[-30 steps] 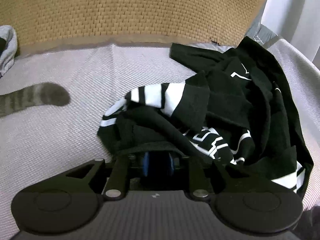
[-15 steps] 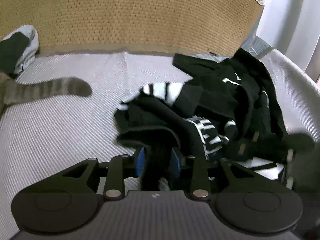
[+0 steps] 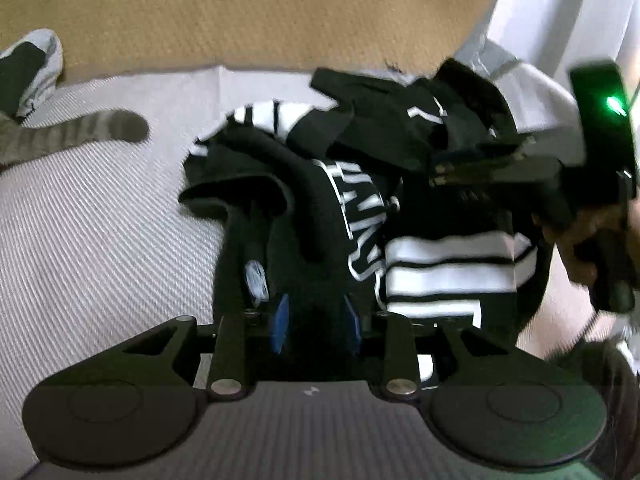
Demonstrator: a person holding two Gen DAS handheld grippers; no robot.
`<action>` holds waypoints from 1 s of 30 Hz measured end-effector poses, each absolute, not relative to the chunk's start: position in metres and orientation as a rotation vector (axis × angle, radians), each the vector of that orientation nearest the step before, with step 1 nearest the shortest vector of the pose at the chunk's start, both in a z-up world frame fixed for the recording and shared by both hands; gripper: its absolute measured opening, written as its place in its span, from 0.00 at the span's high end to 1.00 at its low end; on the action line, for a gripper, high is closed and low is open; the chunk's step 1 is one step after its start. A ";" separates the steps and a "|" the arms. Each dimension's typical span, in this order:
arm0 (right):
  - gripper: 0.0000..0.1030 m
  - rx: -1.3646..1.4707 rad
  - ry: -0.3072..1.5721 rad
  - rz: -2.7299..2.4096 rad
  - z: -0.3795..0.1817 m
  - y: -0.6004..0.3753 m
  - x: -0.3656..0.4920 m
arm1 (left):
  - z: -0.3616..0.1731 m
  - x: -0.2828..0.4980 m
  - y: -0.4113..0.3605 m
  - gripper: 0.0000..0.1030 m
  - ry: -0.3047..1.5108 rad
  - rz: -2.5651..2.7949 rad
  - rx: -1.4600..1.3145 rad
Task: Fold clothes
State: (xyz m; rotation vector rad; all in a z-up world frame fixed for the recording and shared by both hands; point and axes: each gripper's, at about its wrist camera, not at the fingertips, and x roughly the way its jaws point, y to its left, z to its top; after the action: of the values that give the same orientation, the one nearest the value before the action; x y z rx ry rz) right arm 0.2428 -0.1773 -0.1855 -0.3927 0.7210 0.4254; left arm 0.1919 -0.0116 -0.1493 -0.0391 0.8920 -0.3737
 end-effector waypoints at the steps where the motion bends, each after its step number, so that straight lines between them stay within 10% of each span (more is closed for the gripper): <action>1: 0.60 -0.418 0.717 0.415 -0.187 -0.176 0.244 | -0.151 0.190 -0.012 0.67 0.900 -0.380 -0.034; 30: 0.45 -0.620 0.730 0.243 -0.219 -0.183 0.328 | -0.159 0.143 -0.040 0.52 0.934 -0.496 0.140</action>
State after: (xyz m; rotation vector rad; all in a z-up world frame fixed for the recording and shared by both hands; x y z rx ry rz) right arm 0.3281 -0.1830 -0.2190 -0.6200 0.7304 0.2427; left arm 0.1429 -0.0405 -0.1593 0.1401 0.9344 -0.4962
